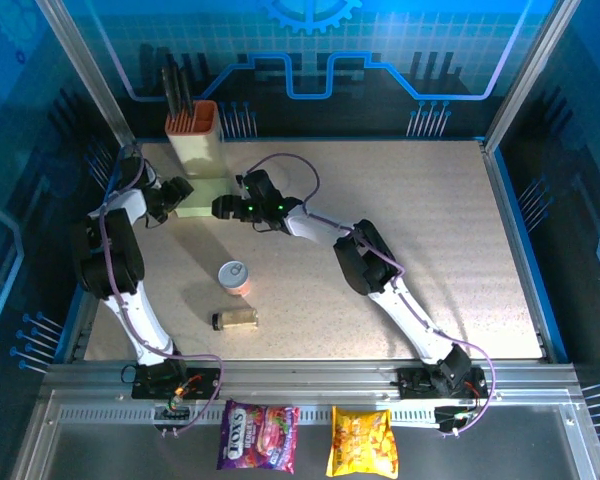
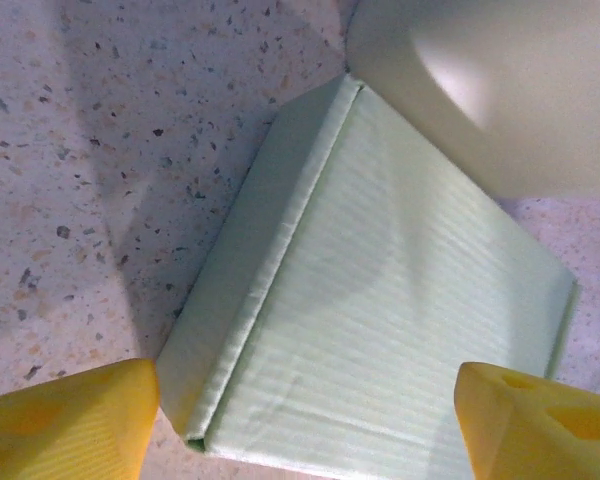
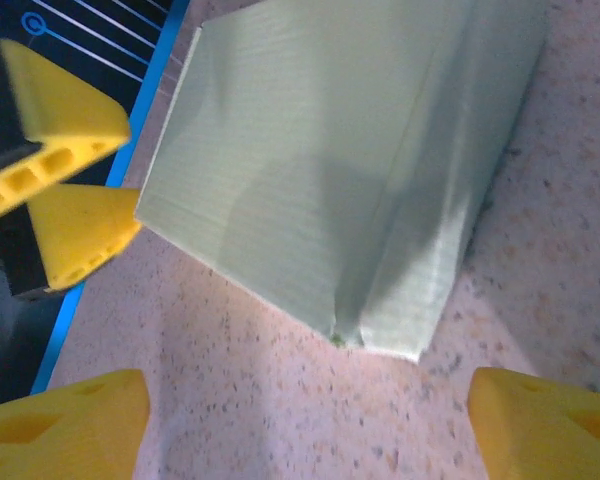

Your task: Fold the paper box

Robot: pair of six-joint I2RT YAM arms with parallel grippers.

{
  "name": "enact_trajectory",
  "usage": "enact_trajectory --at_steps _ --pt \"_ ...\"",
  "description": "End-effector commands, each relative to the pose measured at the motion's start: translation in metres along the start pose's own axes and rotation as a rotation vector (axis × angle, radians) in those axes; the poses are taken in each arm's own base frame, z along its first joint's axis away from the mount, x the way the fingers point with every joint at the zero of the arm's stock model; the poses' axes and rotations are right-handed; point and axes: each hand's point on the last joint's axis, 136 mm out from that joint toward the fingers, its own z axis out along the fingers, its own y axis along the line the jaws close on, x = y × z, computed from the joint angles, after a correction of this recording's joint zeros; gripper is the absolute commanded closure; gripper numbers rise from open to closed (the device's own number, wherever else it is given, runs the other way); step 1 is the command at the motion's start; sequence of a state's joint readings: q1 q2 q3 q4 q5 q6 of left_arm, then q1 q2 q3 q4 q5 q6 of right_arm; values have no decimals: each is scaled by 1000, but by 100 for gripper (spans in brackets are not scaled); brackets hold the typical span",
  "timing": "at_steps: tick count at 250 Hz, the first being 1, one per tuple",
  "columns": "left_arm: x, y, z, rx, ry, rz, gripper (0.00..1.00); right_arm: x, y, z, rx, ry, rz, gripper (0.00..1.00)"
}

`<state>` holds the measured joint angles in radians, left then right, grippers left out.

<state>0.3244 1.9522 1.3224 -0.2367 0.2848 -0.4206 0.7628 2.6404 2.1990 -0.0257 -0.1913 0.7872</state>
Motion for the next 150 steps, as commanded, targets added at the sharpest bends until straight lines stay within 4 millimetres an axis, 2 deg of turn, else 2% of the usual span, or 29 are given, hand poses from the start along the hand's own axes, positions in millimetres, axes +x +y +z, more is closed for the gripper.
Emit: enact_trajectory --at_steps 1,16,36,47,56,59,71,107,150 --pt "-8 -16 -31 37 -44 8 17 -18 18 -30 -22 -32 -46 11" --pt "-6 -20 -38 45 -59 17 14 -19 13 -42 -13 -42 -55 0" --pt "0 -31 -47 89 -68 41 0 -20 6 -61 -1 -52 -64 1" --pt "6 -35 -51 97 -69 65 0 -20 3 -71 -9 -48 -71 1" --pt "10 -38 -54 98 -76 91 0 -14 -9 -75 6 -34 -71 1" --pt "12 -39 -55 97 -75 100 0 -19 -4 -83 0 -45 -79 1" --pt "18 -45 -58 101 -84 134 0 -21 -9 -99 9 -50 -96 1" --pt "41 -60 -64 105 -122 256 0 -16 -41 -146 77 -47 -127 1" --pt "76 -74 -66 140 -145 378 0 -10 -83 -216 205 -62 -193 1"
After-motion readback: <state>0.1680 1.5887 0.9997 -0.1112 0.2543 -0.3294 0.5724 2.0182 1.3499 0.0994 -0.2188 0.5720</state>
